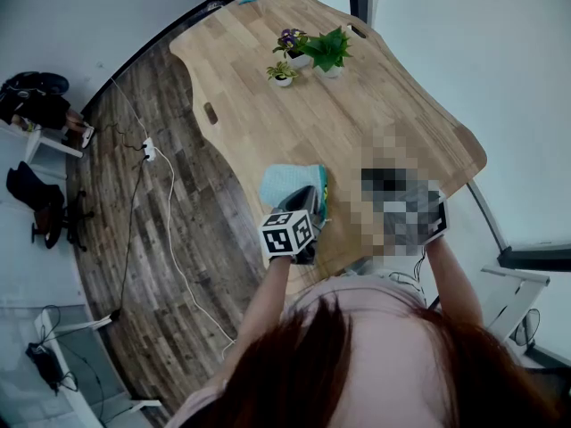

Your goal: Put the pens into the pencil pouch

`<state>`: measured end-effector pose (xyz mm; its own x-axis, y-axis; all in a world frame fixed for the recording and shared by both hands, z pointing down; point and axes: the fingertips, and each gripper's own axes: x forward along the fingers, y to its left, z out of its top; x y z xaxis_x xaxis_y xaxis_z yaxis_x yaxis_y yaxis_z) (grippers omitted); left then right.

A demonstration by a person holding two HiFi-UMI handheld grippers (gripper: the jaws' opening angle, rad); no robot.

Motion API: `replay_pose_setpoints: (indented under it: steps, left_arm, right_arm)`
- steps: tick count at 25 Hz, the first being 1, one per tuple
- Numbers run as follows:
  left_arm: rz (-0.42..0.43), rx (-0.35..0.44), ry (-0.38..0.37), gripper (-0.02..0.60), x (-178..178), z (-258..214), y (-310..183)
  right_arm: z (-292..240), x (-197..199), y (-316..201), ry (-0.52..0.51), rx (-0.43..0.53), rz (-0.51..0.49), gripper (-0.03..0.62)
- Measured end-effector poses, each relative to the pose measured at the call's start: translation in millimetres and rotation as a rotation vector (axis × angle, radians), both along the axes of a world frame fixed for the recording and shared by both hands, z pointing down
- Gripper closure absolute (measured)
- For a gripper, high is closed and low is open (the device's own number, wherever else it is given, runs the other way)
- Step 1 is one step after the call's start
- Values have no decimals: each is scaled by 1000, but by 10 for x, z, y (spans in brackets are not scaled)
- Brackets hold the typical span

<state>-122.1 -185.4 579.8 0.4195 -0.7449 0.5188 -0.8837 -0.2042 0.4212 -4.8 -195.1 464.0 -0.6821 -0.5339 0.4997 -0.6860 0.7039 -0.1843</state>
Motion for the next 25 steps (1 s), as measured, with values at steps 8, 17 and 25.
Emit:
replay_pose_setpoints:
  steps: [8, 17, 25]
  left_arm:
    - [-28, 124, -44, 573, -155, -497, 181]
    - [-47, 267, -95, 574, -254, -1097, 500]
    - [-40, 359, -144, 578, -372, -1507, 877]
  right_arm:
    - [-172, -78, 97, -12, 103, 27, 585]
    - [-386, -232, 341, -50, 218, 25, 592]
    - [-523, -361, 626, -62, 275, 51, 594]
